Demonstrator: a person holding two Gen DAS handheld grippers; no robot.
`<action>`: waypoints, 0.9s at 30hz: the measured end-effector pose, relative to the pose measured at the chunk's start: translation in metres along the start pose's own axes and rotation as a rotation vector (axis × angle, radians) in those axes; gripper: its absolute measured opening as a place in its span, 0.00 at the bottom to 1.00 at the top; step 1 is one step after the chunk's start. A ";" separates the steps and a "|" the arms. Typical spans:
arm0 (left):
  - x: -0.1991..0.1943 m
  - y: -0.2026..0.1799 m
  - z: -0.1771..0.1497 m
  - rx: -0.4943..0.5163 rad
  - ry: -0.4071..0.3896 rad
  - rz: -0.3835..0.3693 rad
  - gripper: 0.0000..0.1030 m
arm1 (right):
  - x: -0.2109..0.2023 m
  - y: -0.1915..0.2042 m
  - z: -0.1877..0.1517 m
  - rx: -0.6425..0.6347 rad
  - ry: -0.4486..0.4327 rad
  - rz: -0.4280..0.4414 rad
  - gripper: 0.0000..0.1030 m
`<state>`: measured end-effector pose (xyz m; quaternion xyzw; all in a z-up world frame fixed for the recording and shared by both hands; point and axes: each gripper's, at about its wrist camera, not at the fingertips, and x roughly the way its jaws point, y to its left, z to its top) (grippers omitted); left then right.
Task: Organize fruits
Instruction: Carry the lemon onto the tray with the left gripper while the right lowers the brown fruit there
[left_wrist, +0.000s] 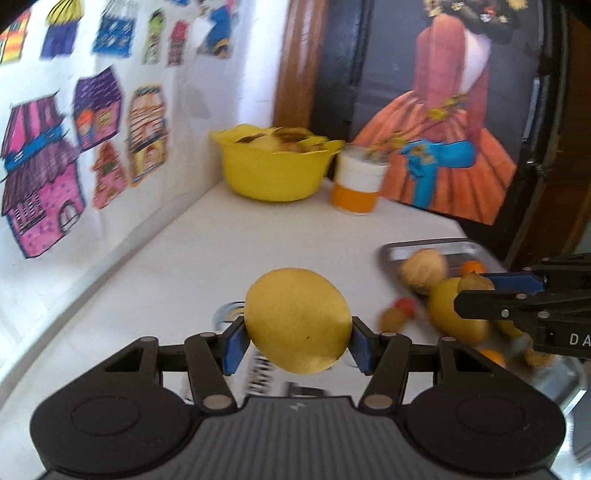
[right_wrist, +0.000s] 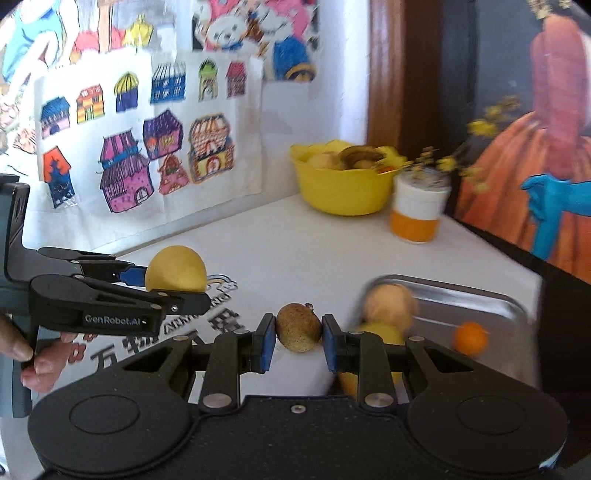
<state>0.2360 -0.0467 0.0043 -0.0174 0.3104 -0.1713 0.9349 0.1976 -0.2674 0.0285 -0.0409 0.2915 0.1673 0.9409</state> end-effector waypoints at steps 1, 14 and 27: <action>-0.004 -0.006 0.000 0.003 -0.005 -0.013 0.59 | -0.010 -0.006 -0.004 0.004 -0.006 -0.009 0.28; -0.028 -0.101 -0.024 0.050 0.010 -0.199 0.60 | -0.087 -0.050 -0.074 0.032 0.010 -0.099 0.28; -0.014 -0.139 -0.049 0.116 0.092 -0.235 0.60 | -0.081 -0.071 -0.119 0.125 0.055 -0.113 0.28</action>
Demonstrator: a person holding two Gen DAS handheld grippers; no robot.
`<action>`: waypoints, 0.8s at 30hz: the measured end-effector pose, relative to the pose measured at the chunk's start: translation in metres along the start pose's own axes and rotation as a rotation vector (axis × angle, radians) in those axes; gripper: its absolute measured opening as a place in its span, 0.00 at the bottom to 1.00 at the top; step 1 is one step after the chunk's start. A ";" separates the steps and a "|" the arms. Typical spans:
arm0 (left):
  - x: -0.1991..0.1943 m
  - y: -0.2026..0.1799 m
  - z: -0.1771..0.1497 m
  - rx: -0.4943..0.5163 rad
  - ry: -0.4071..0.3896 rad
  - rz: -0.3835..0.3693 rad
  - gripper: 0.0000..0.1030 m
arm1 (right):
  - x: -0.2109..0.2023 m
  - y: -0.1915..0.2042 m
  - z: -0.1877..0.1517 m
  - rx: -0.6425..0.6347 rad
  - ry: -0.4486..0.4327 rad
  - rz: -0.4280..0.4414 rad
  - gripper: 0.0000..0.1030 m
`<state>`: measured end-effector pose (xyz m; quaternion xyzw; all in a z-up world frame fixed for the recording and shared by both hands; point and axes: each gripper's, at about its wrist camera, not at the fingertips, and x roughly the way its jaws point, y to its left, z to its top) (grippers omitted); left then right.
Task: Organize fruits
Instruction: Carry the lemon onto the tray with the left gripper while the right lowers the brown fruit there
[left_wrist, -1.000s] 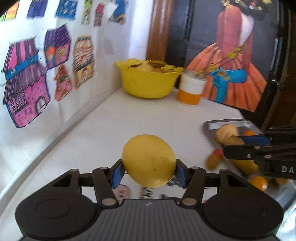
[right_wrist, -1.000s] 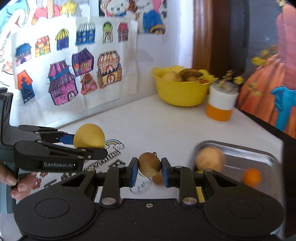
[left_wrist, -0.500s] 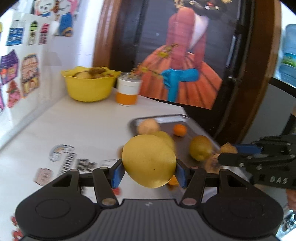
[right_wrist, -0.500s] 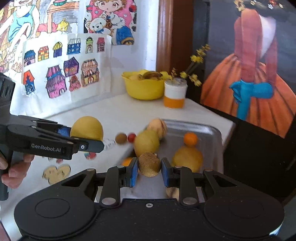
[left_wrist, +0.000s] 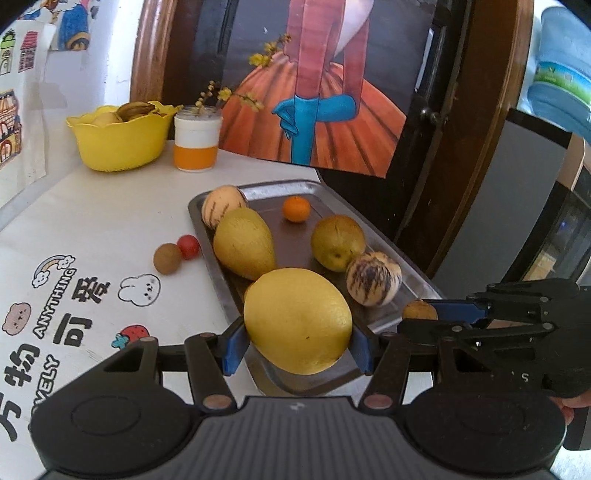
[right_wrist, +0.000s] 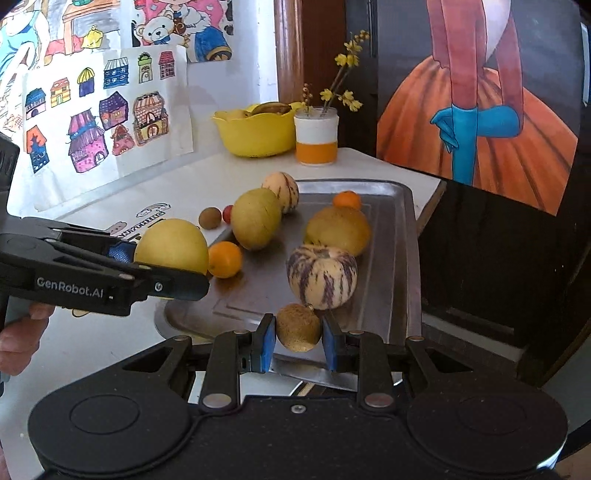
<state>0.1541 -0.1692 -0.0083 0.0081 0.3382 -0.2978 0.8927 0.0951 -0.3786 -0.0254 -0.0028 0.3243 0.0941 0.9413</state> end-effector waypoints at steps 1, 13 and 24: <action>0.001 -0.001 -0.001 0.006 0.004 0.001 0.60 | 0.001 0.000 -0.001 0.001 0.000 -0.001 0.28; 0.010 -0.008 -0.004 0.043 0.042 0.005 0.60 | 0.010 -0.001 -0.003 0.009 -0.007 -0.018 0.28; 0.012 -0.008 -0.006 0.057 0.050 0.018 0.60 | 0.013 -0.001 -0.005 0.018 -0.001 -0.015 0.28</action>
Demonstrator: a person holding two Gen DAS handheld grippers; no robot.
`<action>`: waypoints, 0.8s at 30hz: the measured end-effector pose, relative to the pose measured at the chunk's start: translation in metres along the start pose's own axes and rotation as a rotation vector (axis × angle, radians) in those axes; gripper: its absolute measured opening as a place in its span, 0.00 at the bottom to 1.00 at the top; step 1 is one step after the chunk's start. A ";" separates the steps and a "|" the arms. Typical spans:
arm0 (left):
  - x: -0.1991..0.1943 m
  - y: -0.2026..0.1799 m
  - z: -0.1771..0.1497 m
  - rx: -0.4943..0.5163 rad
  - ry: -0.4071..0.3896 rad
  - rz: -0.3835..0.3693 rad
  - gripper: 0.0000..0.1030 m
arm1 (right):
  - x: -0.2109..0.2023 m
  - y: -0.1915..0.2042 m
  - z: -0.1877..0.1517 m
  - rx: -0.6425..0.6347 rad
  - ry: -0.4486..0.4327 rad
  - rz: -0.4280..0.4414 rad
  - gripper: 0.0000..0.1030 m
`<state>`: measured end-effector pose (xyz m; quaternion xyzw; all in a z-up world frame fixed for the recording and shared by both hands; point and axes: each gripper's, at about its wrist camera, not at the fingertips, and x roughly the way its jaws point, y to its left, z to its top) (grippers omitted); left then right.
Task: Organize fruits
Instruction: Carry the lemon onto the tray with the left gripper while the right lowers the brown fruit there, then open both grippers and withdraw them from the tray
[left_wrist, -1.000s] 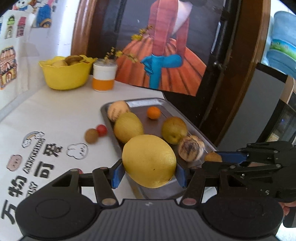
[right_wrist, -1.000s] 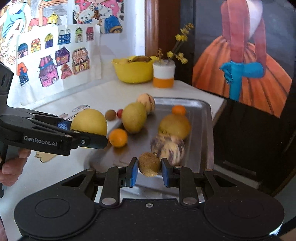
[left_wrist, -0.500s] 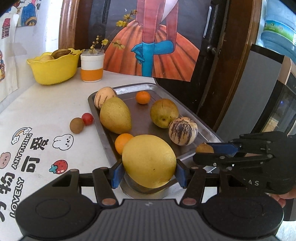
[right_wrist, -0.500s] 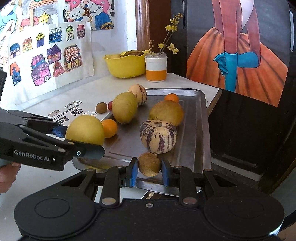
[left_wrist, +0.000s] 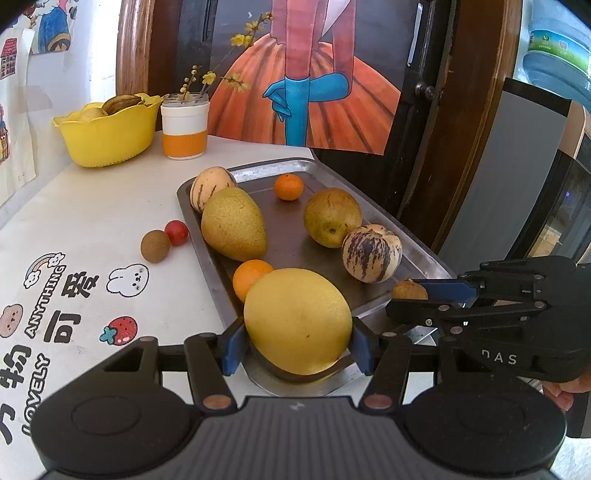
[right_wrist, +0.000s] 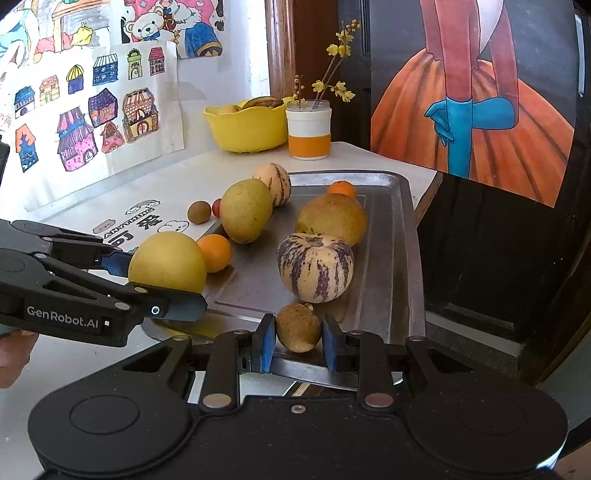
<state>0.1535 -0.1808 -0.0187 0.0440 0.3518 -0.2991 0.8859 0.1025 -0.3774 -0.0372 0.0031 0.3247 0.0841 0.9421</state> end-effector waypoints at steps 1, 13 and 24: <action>0.000 -0.001 0.000 0.003 0.000 0.002 0.60 | 0.000 0.000 0.000 -0.001 0.000 0.001 0.29; -0.009 -0.001 0.001 0.013 -0.032 -0.011 0.68 | -0.008 0.003 -0.002 0.011 -0.002 -0.013 0.42; -0.040 0.019 -0.003 -0.024 -0.103 0.018 0.97 | -0.037 0.017 0.002 0.011 -0.044 -0.033 0.85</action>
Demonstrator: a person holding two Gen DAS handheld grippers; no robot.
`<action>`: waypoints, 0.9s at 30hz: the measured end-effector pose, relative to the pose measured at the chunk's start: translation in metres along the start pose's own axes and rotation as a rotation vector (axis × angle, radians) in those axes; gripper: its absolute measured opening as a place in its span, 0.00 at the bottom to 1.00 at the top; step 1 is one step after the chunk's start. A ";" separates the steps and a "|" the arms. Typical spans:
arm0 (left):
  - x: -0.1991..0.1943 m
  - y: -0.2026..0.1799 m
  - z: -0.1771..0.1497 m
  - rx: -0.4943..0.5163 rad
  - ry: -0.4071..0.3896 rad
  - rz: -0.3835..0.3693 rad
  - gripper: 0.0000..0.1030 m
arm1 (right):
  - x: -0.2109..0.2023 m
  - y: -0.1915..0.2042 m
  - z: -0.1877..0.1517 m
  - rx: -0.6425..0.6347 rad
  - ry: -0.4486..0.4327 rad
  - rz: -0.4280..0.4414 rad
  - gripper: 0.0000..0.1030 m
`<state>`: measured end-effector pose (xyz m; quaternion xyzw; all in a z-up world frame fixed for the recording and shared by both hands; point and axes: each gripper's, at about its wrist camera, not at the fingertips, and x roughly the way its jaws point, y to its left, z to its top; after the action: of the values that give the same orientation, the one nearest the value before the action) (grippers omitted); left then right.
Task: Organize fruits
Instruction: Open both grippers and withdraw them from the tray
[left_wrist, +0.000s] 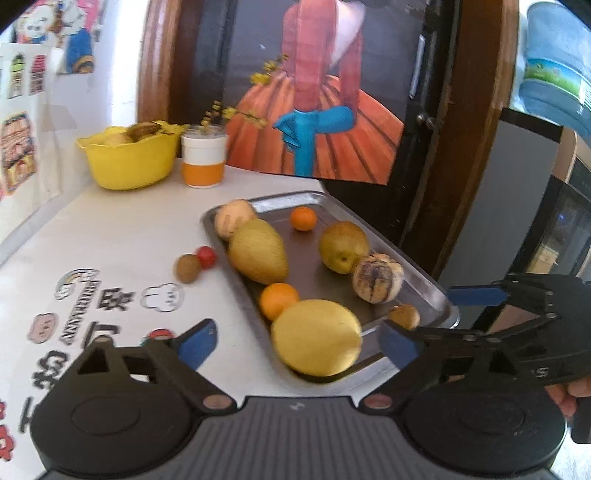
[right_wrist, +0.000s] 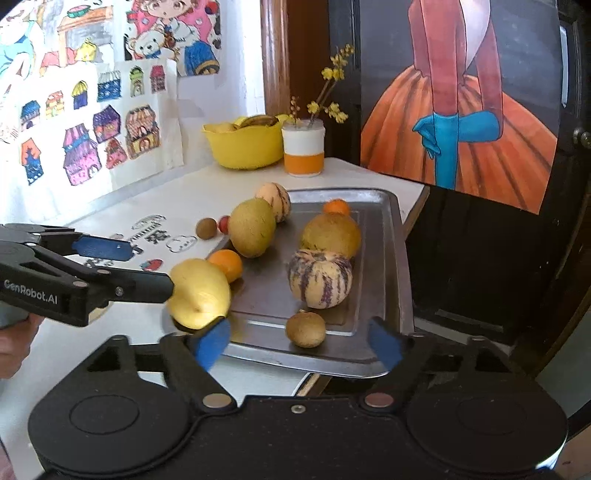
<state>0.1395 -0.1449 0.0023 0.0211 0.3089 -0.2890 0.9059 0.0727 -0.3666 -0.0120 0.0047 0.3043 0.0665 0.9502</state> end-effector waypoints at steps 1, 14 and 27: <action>-0.004 0.004 -0.001 -0.006 -0.007 0.010 0.97 | -0.003 0.002 0.001 -0.003 -0.004 0.001 0.89; -0.052 0.080 -0.032 -0.112 0.011 0.146 0.99 | -0.027 0.064 0.000 -0.105 0.110 0.074 0.99; -0.085 0.137 -0.054 -0.201 0.025 0.216 0.99 | -0.021 0.134 0.010 -0.242 0.187 0.172 0.99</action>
<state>0.1294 0.0243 -0.0120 -0.0332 0.3435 -0.1571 0.9253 0.0451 -0.2366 0.0145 -0.0900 0.3794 0.1840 0.9023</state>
